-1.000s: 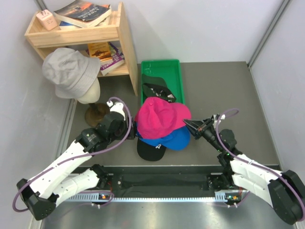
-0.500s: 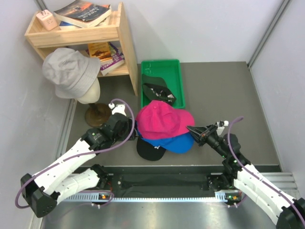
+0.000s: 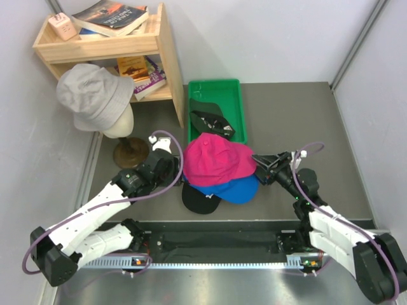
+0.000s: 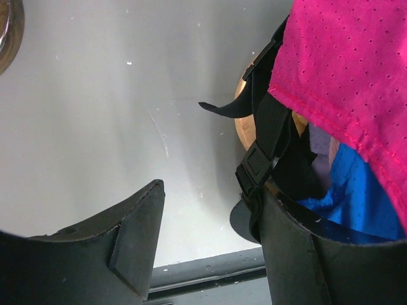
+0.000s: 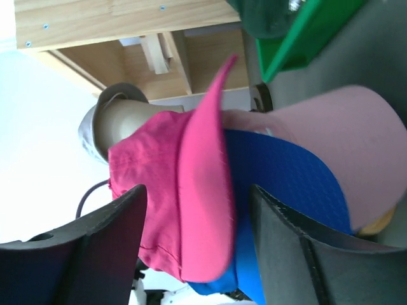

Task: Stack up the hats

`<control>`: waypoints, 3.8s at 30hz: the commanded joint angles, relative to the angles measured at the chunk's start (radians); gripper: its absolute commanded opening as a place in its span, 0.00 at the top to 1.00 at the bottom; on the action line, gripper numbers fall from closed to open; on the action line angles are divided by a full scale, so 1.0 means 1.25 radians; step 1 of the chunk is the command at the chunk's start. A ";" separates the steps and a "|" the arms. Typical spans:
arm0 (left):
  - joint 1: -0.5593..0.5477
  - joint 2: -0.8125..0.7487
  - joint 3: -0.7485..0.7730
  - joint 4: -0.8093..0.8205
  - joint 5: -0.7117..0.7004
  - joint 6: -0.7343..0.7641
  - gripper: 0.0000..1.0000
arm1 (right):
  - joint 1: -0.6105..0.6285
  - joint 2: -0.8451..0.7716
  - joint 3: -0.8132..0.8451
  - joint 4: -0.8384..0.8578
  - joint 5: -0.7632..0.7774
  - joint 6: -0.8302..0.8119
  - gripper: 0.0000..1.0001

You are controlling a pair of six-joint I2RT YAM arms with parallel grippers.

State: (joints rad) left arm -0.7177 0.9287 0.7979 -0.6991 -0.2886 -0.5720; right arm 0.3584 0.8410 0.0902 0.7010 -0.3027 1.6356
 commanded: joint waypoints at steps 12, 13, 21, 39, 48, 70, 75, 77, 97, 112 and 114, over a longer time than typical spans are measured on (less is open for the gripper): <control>0.002 0.034 0.066 0.008 -0.044 0.031 0.36 | -0.040 0.155 0.167 0.018 -0.144 -0.109 0.91; 0.002 0.036 0.067 0.003 -0.048 0.027 0.36 | -0.040 0.140 0.174 -0.033 -0.147 -0.118 0.95; 0.002 0.046 0.047 -0.013 -0.060 0.004 0.37 | -0.043 0.022 0.217 -0.370 -0.138 -0.192 1.00; 0.007 0.063 -0.056 -0.020 -0.055 -0.070 0.39 | -0.040 0.088 0.354 -0.730 -0.091 -0.527 1.00; 0.008 0.056 -0.096 0.008 -0.046 -0.084 0.40 | -0.040 0.067 0.332 -0.839 -0.040 -0.646 1.00; 0.007 0.107 0.219 -0.313 -0.109 -0.136 0.01 | -0.054 0.174 0.606 -0.951 0.111 -0.729 0.19; 0.008 0.100 0.309 -0.421 -0.151 -0.139 0.01 | -0.060 0.189 0.658 -0.939 0.189 -0.730 0.17; 0.008 0.105 0.353 -0.418 -0.185 -0.117 0.01 | -0.065 0.200 0.678 -0.919 0.214 -0.733 0.17; 0.194 0.666 0.808 -0.056 0.052 0.112 0.06 | -0.115 0.342 0.860 -0.724 0.261 -0.780 0.19; 0.197 1.019 1.078 -0.081 -0.050 0.032 0.11 | -0.241 0.412 0.897 -0.620 0.107 -0.829 0.19; 0.200 1.053 1.115 -0.103 -0.076 0.012 0.13 | -0.254 0.413 0.894 -0.599 0.083 -0.838 0.19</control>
State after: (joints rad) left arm -0.4736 2.1887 2.0888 -0.7784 -0.2874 -0.5037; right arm 0.0788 1.3586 1.1664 -0.1474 -0.1226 0.6235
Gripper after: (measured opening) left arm 0.894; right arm 0.814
